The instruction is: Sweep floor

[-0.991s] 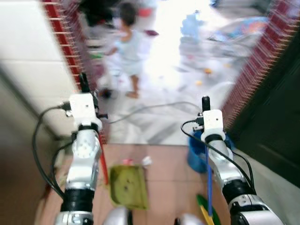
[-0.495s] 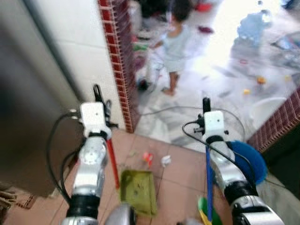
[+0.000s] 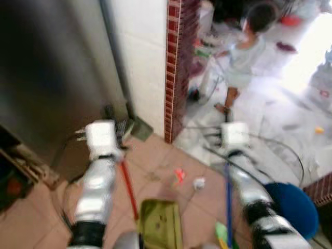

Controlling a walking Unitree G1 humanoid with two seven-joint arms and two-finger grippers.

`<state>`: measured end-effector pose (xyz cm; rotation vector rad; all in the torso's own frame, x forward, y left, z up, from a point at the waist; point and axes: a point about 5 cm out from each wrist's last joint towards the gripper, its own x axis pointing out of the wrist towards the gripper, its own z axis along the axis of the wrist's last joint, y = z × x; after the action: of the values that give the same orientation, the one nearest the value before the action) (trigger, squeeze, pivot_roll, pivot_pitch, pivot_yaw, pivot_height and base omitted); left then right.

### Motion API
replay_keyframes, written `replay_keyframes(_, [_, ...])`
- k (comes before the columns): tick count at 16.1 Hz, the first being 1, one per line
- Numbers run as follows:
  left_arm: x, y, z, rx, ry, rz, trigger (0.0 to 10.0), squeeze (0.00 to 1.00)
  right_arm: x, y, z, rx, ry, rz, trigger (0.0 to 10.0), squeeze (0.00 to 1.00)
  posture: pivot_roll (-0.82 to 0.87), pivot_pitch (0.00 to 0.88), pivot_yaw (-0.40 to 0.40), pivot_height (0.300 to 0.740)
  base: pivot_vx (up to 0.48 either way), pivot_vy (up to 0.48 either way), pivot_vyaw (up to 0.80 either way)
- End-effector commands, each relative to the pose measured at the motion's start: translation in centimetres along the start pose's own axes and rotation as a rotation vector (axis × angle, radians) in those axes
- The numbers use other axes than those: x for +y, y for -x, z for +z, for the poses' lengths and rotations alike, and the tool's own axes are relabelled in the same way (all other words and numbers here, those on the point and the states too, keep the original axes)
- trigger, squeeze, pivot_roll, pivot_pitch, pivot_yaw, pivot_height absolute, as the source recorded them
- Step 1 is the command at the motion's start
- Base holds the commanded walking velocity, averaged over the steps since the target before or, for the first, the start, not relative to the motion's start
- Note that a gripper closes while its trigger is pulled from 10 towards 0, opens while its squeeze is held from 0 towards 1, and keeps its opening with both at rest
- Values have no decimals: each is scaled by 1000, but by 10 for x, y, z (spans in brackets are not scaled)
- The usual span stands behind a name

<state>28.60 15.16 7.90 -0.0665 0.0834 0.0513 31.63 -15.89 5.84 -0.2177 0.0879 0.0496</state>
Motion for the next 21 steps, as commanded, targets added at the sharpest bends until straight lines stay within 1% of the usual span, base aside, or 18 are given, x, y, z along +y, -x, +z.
replay_keyframes(1, [-9,-3,10,-41,0,-27,10000,0,-8,-3,10,-50,-26,-28,10000,0,-71,0,24,740,0,480,0])
replay_keyframes(3, [-7,-3,7,-25,-2,-5,10000,0,-7,-4,11,-49,-32,-25,10000,0,-73,0,24,740,0,478,0])
replay_keyframes(5, [-6,-4,9,-30,-6,-2,10000,0,-4,-5,14,-57,-36,-15,10000,0,-71,0,23,740,0,476,0])
replay_keyframes(12, [-5,-5,7,-29,-14,8,10000,0,-4,-6,15,-67,-62,-9,10000,0,-74,0,24,740,0,476,0])
replay_keyframes(14, [-6,-6,8,-37,-13,13,10000,0,-3,-5,15,-69,-55,-1,10000,0,-73,0,23,740,0,476,0])
replay_keyframes(17, [-1,-6,11,-68,-41,50,10000,0,1,-6,21,-99,-39,17,10000,0,-68,0,16,740,0,477,163])
replay_keyframes(18, [0,-5,12,-76,-40,54,10000,0,1,-6,22,-106,-37,21,10000,0,-68,0,16,740,0,480,-575])
replay_keyframes(20, [1,-3,12,-89,-29,64,10000,0,3,-7,25,-118,-33,30,10000,0,-66,0,15,740,0,0,0])
replay_keyframes(21, [4,-3,16,-117,-7,87,10000,0,4,-8,27,-123,-33,32,10000,0,-66,0,15,740,0,0,0])
